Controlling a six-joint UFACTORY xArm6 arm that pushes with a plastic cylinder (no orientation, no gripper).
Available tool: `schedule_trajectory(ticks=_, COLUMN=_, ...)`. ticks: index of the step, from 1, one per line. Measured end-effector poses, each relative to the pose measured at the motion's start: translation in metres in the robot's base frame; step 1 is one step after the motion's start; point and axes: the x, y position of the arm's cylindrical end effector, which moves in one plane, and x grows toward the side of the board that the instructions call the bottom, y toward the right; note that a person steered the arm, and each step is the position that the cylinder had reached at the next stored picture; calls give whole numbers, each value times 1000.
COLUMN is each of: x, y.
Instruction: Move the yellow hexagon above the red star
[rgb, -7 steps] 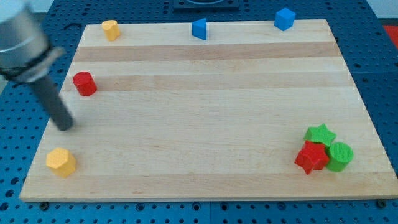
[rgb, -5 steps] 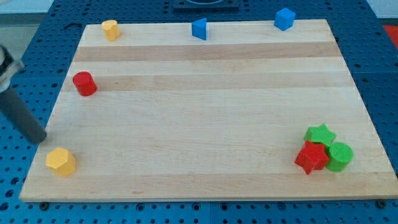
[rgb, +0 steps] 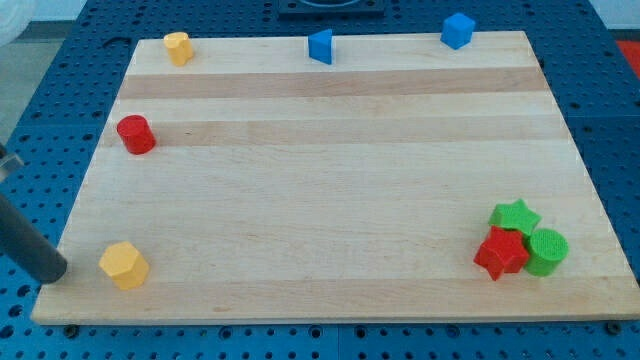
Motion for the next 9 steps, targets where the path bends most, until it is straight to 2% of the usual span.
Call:
schedule_trajectory(ticks=1, x=0, y=47)
schedule_trajectory(ticks=3, x=-39, y=229)
schedule_trajectory(ticks=4, x=-39, y=257)
schedule_trajectory(ticks=6, x=-45, y=235)
schedule_trajectory(ticks=7, x=-64, y=245)
schedule_trajectory(ticks=9, x=-88, y=369)
